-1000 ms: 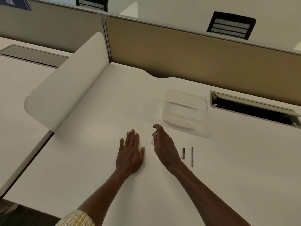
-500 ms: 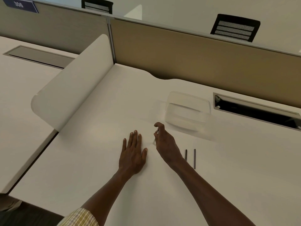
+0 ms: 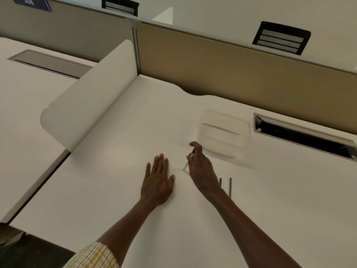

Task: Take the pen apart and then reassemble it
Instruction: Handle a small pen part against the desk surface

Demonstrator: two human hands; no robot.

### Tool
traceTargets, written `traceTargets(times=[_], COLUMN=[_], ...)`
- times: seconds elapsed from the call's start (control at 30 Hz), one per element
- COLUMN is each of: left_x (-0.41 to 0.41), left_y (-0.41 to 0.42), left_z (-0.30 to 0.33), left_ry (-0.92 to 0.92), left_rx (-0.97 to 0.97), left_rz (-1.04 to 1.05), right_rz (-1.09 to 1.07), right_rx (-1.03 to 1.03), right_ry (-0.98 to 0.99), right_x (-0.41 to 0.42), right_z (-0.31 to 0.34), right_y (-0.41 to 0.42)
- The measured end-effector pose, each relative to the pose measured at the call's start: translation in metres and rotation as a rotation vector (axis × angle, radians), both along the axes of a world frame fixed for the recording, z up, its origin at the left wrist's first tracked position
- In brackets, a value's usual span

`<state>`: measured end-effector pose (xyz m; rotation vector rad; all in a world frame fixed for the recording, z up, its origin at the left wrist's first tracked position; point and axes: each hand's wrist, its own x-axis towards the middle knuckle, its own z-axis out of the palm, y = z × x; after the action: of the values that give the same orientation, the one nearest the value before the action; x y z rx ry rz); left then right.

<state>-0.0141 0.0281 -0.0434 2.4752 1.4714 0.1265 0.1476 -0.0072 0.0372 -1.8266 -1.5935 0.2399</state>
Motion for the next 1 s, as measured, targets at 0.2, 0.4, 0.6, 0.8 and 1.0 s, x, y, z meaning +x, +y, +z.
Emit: traceTargets(times=[0.2,0.4,0.6,0.8,1.0], left_x=[0.001,0.001,0.0,0.0,-0.001], left_y=[0.0,-0.001,0.0,0.0,0.0], left_z=[0.0,0.001,-0.001,-0.004,-0.005], left_ry=[0.004,-0.028,-0.029,-0.046,-0.058], left_rx=[0.007,0.008,0.009,0.008,0.002], left_rz=[0.002,0.002,0.001,0.001,0.005], right_rz=[0.017,0.029,0.071,0.069,0.061], right_rx=[0.047,0.084,0.183,0.303,0.304], right_ry=[-0.017,-0.062,-0.046,-0.014,-0.032], right_x=[0.002,0.004,0.005,0.007,0.007], right_z=[0.021,0.047,0.085,0.131,0.139], right_y=[0.001,0.003,0.007,0.008,0.006])
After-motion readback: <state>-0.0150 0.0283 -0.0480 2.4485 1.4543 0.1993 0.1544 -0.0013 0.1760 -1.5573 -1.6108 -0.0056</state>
